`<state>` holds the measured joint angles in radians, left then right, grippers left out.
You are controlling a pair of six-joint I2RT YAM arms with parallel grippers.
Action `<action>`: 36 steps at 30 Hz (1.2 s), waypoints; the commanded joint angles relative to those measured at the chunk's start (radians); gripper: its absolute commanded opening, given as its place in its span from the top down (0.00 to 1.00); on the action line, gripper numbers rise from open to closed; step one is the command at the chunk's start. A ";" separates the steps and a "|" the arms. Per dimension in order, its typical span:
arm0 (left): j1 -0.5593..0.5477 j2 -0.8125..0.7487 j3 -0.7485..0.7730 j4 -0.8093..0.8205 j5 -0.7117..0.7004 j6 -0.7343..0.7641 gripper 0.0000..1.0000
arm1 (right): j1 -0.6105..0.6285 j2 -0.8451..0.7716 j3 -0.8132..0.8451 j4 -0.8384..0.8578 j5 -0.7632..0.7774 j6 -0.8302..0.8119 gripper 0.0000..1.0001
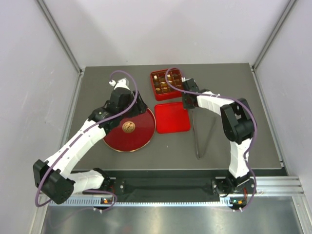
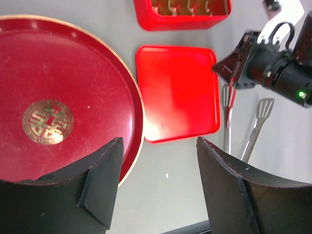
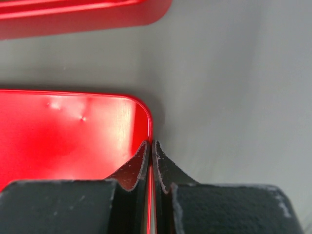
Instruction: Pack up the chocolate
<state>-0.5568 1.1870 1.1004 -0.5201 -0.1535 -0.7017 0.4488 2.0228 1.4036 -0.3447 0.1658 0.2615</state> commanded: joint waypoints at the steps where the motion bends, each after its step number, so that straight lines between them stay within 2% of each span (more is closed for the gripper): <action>1: 0.011 -0.012 0.065 -0.012 -0.029 0.034 0.33 | -0.009 -0.113 0.061 -0.027 -0.048 0.005 1.00; 11: 0.024 0.043 0.130 -0.027 0.005 0.038 0.33 | -0.019 -0.217 0.104 -0.074 -0.057 0.012 1.00; 18: 0.092 0.095 0.131 -0.002 0.110 0.047 0.33 | -0.021 -0.297 0.135 -0.122 -0.060 -0.005 1.00; 22: 0.147 0.097 0.066 0.162 0.285 0.065 0.31 | -0.021 -0.357 0.140 -0.145 -0.097 -0.001 1.00; 26: 0.227 0.157 0.016 0.270 0.471 0.028 0.30 | -0.013 -0.423 0.104 -0.125 -0.214 0.053 1.00; 32: 0.232 0.244 -0.008 0.388 0.584 0.021 0.30 | 0.030 -0.506 0.043 -0.059 -0.308 0.117 1.00; 36: 0.232 0.246 -0.040 0.483 0.681 -0.028 0.32 | 0.050 -0.524 0.023 -0.031 -0.327 0.142 1.00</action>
<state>-0.3244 1.4452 1.0729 -0.1974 0.4141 -0.6952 0.4778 1.5368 1.4326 -0.4637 -0.0933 0.3489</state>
